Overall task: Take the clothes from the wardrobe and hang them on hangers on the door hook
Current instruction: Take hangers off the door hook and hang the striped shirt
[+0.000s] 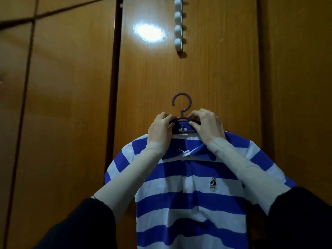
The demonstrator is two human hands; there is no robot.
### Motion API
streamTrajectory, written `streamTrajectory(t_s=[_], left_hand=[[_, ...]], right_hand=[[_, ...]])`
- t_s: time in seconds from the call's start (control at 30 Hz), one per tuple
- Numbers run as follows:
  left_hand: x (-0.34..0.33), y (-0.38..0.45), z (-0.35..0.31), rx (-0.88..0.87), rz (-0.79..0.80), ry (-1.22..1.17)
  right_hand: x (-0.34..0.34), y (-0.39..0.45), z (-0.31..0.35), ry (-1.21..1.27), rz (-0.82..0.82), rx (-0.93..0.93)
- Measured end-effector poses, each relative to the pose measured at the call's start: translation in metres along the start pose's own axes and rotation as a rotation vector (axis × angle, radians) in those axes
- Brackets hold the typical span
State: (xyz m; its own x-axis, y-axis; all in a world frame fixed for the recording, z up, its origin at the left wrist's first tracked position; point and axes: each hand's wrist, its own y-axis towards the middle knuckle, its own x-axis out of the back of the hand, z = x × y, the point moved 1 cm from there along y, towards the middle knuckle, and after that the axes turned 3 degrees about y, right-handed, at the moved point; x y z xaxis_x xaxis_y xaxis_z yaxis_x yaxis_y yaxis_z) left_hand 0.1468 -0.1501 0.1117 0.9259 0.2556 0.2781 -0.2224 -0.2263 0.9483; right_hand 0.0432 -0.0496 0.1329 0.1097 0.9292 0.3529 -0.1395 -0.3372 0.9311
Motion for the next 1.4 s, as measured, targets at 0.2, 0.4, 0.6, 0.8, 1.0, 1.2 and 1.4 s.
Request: streamTrajectory(t_s=[0.2, 0.4, 0.6, 0.8, 1.0, 1.2, 1.4], left_hand=[[0.014, 0.081, 0.005, -0.095, -0.086, 0.058], [0.026, 0.149, 0.008, -0.168, -0.227, 0.042], [0.028, 0.185, 0.014, -0.247, -0.287, 0.041], [0.018, 0.193, 0.014, -0.274, -0.275, 0.016], [0.003, 0.179, 0.021, -0.267, -0.267, -0.079], [0.003, 0.176, 0.035, -0.12, -0.307, -0.125], [0.009, 0.179, 0.036, -0.027, -0.332, -0.134]], right_hand=[[0.008, 0.079, 0.01, -0.056, -0.103, 0.052], [0.015, 0.142, 0.019, -0.078, -0.253, 0.113], [0.019, 0.176, 0.02, -0.191, -0.3, 0.182], [0.013, 0.185, 0.015, -0.178, -0.301, 0.138], [0.006, 0.169, 0.003, -0.137, -0.274, 0.143], [0.014, 0.159, -0.007, 0.026, -0.317, 0.074], [0.024, 0.162, -0.01, -0.043, -0.354, -0.006]])
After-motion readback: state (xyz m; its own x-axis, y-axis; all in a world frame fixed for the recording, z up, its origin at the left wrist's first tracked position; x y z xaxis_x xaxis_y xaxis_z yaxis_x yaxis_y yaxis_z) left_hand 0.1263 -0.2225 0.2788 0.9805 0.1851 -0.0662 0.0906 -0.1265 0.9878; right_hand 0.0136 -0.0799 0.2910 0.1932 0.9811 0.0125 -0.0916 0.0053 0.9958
